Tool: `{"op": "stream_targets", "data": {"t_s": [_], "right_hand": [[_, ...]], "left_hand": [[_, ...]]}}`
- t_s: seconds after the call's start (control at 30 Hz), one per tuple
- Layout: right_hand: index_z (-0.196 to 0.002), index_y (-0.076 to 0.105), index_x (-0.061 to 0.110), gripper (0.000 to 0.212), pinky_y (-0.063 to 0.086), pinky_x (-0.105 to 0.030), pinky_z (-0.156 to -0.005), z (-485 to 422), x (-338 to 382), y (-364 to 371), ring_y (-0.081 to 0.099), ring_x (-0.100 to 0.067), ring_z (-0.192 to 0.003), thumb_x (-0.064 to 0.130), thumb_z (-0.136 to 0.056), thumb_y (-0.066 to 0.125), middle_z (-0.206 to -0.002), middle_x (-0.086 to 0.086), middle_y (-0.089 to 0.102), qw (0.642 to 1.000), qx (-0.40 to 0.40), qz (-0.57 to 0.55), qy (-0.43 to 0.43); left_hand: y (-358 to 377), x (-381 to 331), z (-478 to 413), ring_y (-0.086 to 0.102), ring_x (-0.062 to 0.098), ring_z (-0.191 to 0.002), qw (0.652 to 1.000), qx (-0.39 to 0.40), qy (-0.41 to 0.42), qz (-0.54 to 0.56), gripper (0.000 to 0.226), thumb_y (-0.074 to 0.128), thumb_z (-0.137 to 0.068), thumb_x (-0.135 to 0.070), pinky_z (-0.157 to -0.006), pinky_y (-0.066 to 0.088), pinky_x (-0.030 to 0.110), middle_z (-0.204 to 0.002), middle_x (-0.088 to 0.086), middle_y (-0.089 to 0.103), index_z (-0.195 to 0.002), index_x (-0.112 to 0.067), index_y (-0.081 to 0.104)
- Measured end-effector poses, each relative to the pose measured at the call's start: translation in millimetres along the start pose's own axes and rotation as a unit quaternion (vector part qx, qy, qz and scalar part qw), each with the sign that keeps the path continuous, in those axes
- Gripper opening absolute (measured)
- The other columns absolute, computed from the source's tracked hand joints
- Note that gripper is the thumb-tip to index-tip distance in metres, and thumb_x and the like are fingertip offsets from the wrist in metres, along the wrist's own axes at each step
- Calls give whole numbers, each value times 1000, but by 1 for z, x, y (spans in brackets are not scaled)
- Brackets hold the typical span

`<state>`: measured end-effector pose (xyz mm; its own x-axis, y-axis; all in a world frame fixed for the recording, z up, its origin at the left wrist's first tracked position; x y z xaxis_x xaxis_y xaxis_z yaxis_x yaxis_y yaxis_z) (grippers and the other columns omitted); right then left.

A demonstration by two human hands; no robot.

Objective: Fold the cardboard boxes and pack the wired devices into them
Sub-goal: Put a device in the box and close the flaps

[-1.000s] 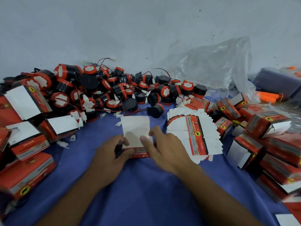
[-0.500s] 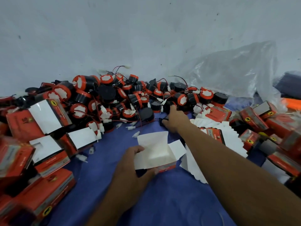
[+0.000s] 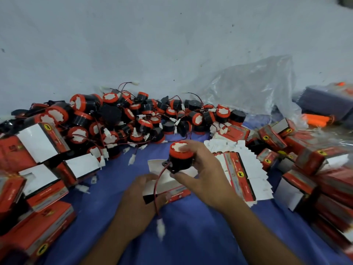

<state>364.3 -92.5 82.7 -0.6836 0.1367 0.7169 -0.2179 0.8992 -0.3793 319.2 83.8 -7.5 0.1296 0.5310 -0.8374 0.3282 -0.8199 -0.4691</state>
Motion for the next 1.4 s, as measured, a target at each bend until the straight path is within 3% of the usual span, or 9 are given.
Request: {"op": "stream_targets", "data": {"t_s": [0.17, 0.37, 0.57, 0.7, 0.8, 1.0, 1.1, 1.27, 1.4], "right_hand": [[-121, 57, 23, 51, 55, -25, -94, 6, 5, -7, 53, -12, -126, 49, -81, 75, -136, 6, 51, 995, -29, 75, -52], [-99, 46, 29, 48, 46, -20, -82, 17, -4, 8, 50, -10, -99, 31, -75, 87, -108, 8, 49, 983, -59, 172, -21], [-104, 59, 16, 39, 50, -26, -85, 23, -9, 24, 51, -17, -103, 32, -79, 85, -124, -1, 47, 961, -39, 272, -21], [-103, 60, 16, 37, 48, -20, -90, 23, -18, 22, 50, -14, -105, 27, -78, 86, -122, -1, 42, 968, -38, 244, 41], [-104, 61, 18, 36, 47, -26, -97, 20, -23, 26, 49, -20, -112, 23, -77, 85, -121, -2, 44, 974, -2, 212, 86], [-92, 47, 28, 45, 51, -27, -86, 12, -27, 28, 48, -20, -102, 33, -73, 87, -110, 3, 38, 962, 14, 240, 132], [-92, 45, 29, 48, 54, -31, -81, 9, -28, 30, 51, -17, -94, 44, -72, 87, -109, 5, 36, 955, 28, 258, 142], [-99, 51, 24, 45, 57, -37, -79, 6, -25, 29, 57, -22, -92, 46, -76, 84, -120, 3, 40, 950, 59, 285, 116], [-97, 53, 17, 35, 47, -30, -73, 4, -26, 31, 51, -21, -88, 38, -84, 79, -111, -1, 47, 945, 109, 292, 95]], "left_hand": [[0, 1, 4, 57, -4, -102, 1000, 17, -11, -2, 40, 77, -77, -47, -83, 48, 15, -114, -28, 55, -110, -45, 54], [-3, -14, 12, 56, -10, -95, 1000, 3, 19, -7, 32, 82, -77, -35, -74, 40, 3, -107, -16, 60, -98, -40, 58], [-5, -19, 12, 58, -6, -102, 999, 22, 40, 8, 34, 72, -73, -58, -83, 44, 7, -109, -18, 62, -103, -46, 60], [-6, -17, 13, 60, 4, -113, 994, 27, 87, 60, 25, 63, -92, -23, -97, 48, 21, -118, -9, 65, -116, -31, 66], [-7, -15, 13, 59, 1, -117, 990, 16, 75, 118, 31, 57, -92, -16, -97, 44, 13, -119, -17, 67, -115, -34, 68], [-23, -5, 10, 63, -1, -98, 993, -113, 42, 22, 4, 64, -93, -27, -82, 50, 18, -108, -16, 69, -95, -27, 68], [-35, -11, 14, 57, 7, -78, 978, -189, 58, -61, 13, 76, -84, -18, -69, 42, 14, -88, -8, 61, -80, -18, 65], [-37, -24, 18, 59, 2, -80, 976, -190, 91, -53, 32, 77, -83, -14, -69, 40, 4, -81, -9, 64, -82, -38, 56], [-33, -34, 20, 60, 3, -86, 975, -179, 114, -68, 14, 73, -86, -8, -78, 40, 1, -89, -12, 66, -94, -18, 66]]}}
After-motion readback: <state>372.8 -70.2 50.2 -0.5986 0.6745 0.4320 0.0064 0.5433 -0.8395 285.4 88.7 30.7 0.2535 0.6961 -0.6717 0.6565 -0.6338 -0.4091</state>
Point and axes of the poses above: each hand's wrist, its own z-axis away from the middle knuckle, its own y-axis out of the palm, x = y × z, the point moved 7 cm from there along -z, towards the middle knuckle
